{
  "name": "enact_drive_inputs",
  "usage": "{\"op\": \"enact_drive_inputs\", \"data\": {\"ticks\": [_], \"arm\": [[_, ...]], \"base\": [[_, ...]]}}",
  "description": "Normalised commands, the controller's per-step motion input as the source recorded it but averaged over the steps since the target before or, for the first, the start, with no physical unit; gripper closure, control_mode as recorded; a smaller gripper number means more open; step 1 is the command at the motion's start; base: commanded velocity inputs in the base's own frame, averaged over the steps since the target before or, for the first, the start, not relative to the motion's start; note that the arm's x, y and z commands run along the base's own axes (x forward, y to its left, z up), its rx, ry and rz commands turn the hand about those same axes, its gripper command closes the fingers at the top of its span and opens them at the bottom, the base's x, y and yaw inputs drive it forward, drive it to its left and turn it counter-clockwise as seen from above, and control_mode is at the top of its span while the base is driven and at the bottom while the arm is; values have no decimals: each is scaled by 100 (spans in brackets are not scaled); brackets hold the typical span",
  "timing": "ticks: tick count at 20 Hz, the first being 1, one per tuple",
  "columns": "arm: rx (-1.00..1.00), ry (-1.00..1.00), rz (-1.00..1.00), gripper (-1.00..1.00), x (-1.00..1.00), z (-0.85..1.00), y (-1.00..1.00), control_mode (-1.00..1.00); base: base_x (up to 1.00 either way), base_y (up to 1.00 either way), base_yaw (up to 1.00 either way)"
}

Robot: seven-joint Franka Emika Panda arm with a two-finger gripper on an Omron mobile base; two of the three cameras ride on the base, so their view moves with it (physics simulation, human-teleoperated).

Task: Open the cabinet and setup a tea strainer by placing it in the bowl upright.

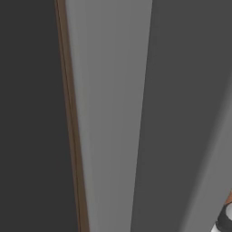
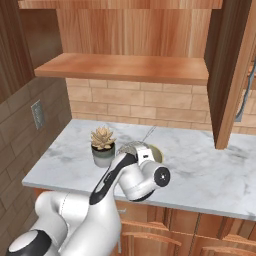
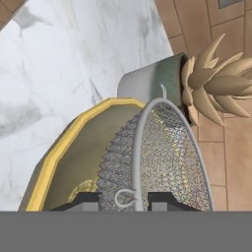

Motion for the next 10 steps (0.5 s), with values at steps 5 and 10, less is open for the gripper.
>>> {"op": "enact_drive_inputs", "data": {"ticks": [5, 10], "arm": [[0, 1, -4, 100, -1, 0, -16, -100], [0, 0, -4, 100, 0, 0, -15, -100]], "base": [[0, 0, 0], [0, 0, 0]]}}
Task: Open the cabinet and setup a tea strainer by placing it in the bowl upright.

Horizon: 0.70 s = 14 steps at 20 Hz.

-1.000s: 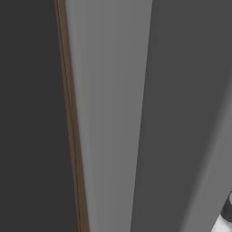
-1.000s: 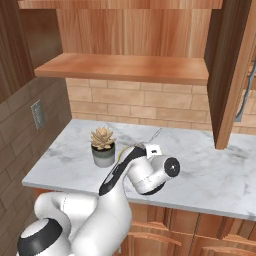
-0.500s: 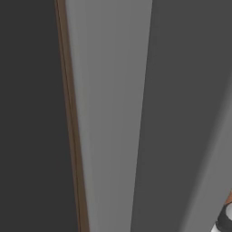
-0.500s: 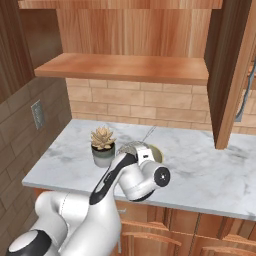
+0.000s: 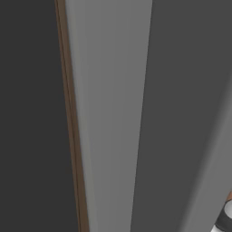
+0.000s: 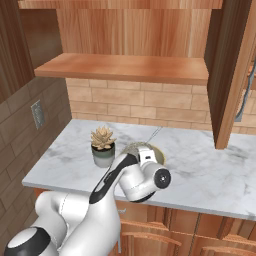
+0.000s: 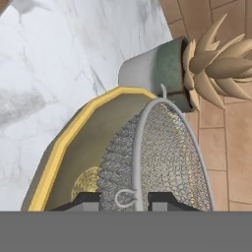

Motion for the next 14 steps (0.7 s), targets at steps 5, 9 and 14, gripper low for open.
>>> {"op": "enact_drive_inputs", "data": {"ticks": [5, 9, 14], "arm": [[0, 0, -1, 100, 0, 3, -13, -100], [0, 4, -1, 100, 0, 0, -13, -100], [0, 3, -1, 100, 0, 0, -1, -100]], "base": [[0, 0, 0], [0, 0, 0], [0, 0, 0]]}}
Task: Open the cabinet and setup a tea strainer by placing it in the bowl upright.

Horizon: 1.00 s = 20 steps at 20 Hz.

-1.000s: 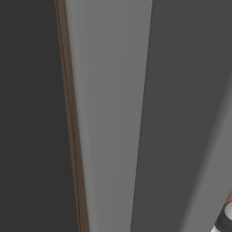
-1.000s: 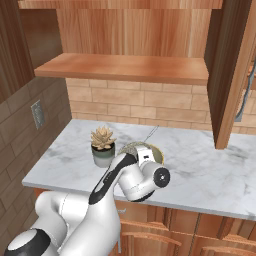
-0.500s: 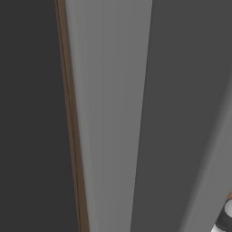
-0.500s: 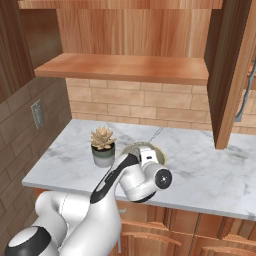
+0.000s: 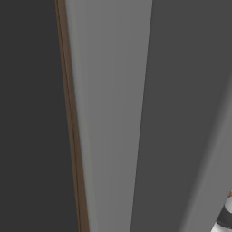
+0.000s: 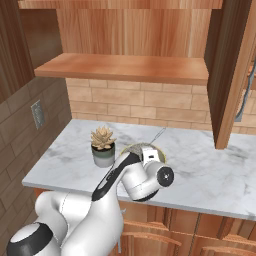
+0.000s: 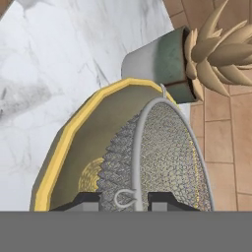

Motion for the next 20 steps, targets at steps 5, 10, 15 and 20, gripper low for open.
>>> {"op": "enact_drive_inputs", "data": {"ticks": [5, 10, 15, 20], "arm": [[0, 0, 0, 100, 0, 0, 1, -100], [0, 0, 0, -100, 0, 0, 0, -100], [0, 0, 0, -100, 0, 0, 1, -100], [0, 0, 0, -100, 0, 0, 0, -100]], "base": [[0, 0, 0], [0, 0, 0], [0, 0, 0], [0, 0, 0]]}}
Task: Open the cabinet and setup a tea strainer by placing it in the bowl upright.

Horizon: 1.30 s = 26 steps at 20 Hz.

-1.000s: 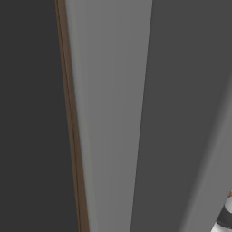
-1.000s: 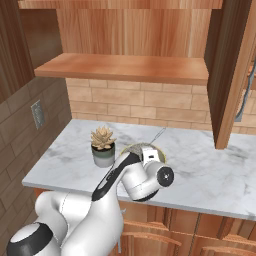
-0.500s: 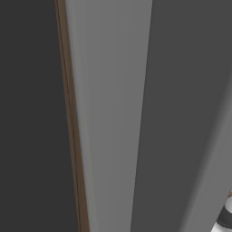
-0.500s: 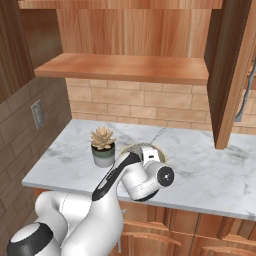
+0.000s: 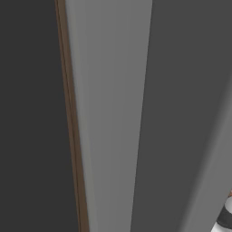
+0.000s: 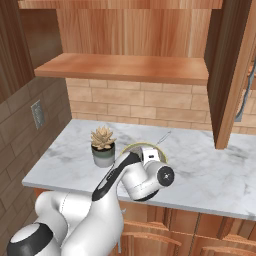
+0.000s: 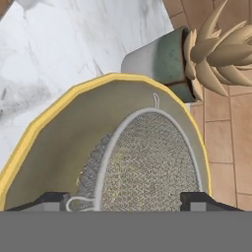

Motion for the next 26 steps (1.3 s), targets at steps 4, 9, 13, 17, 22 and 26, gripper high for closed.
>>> {"op": "enact_drive_inputs", "data": {"ticks": [4, 9, 13, 17, 22, 26], "arm": [[0, 0, 0, -100, 0, 0, 0, -100], [0, 0, 0, -100, 0, 5, 0, -100], [0, 0, 0, -100, 0, 33, 0, -100], [0, 0, 0, -100, 0, 47, 0, -100], [0, 5, 0, -100, 0, 42, 0, -100], [0, 9, 0, -100, -8, 19, 0, -100]], "base": [[0, 0, 0], [0, 0, 0], [0, 0, 0], [0, 0, 0], [0, 0, 0], [0, 0, 0]]}}
